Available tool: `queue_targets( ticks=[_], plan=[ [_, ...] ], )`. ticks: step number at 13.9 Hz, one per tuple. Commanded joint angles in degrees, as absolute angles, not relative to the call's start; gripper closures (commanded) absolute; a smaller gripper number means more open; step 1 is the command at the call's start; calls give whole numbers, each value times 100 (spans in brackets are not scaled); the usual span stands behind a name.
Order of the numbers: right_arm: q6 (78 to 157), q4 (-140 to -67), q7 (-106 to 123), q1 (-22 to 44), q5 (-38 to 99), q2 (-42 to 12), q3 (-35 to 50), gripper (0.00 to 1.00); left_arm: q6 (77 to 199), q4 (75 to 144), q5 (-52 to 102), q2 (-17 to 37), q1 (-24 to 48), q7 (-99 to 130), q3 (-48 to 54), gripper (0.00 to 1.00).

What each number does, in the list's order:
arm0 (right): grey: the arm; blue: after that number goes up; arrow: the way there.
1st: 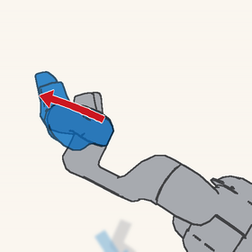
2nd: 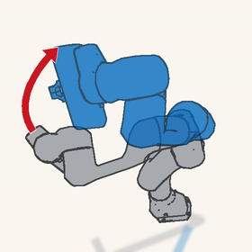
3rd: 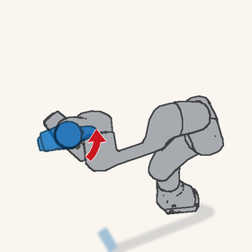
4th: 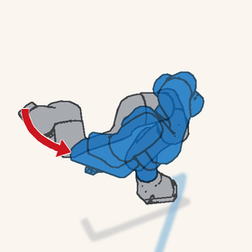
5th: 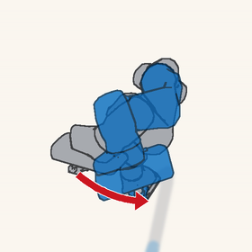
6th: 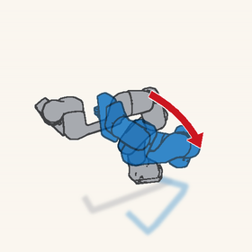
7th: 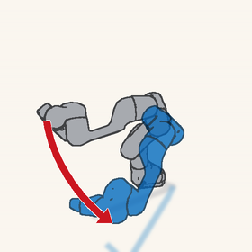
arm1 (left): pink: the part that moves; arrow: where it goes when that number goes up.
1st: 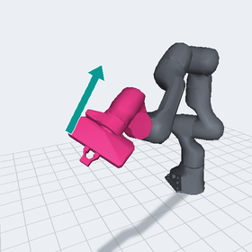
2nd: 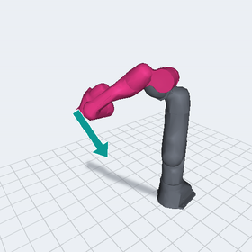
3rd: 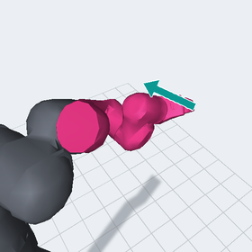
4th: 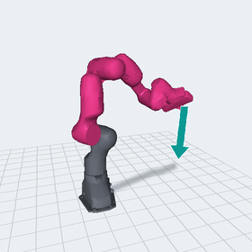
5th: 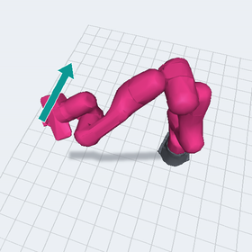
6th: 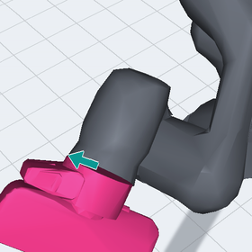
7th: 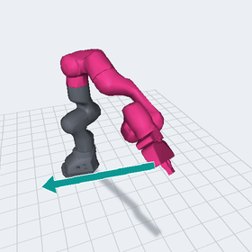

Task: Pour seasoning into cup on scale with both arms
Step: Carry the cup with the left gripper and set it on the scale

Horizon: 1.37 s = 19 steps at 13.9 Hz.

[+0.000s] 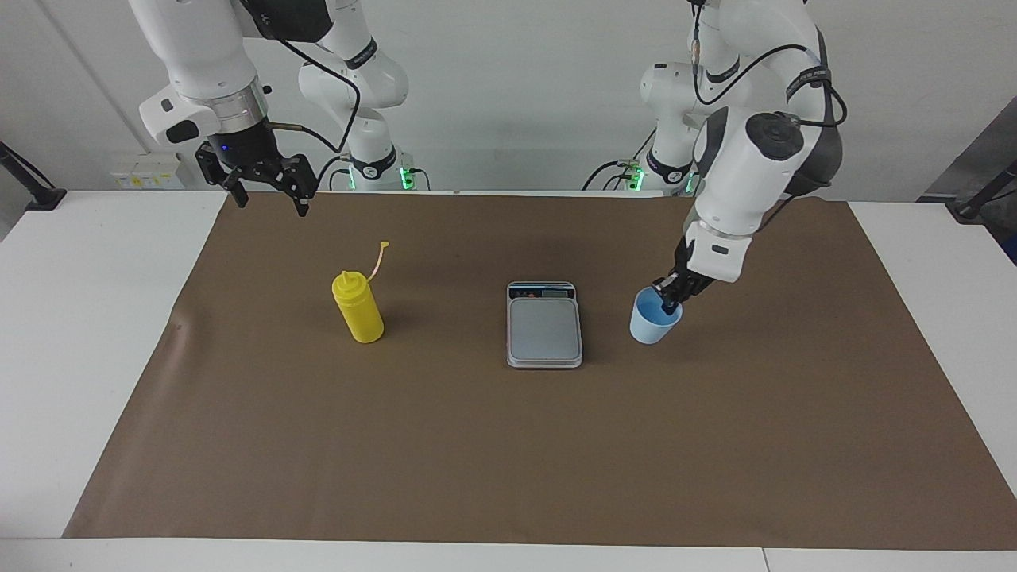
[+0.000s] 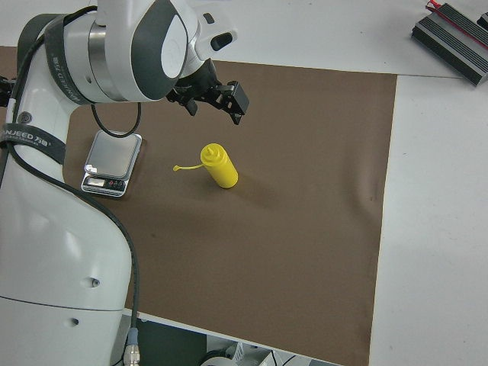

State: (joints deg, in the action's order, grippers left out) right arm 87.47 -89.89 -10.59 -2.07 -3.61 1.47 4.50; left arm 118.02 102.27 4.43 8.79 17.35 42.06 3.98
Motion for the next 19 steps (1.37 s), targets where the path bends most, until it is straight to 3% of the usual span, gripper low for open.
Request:
queue_targets(
  ticks=[1, 5, 19],
  plan=[
    [8631, -9009, -993, -255, -369, 246, 492, 0, 12225, 10108, 554, 1220, 2213, 4657, 290, 100],
    [8605, -9018, -950, -264, -352, 255, 492, 0, 12752, 10072, 562, 1836, 2794, 5088, 290, 100],
    [8376, -9079, -923, -334, -343, 299, 448, 0, 12709, 10151, 492, 1846, 3094, 5203, 272, 100]
  ],
)
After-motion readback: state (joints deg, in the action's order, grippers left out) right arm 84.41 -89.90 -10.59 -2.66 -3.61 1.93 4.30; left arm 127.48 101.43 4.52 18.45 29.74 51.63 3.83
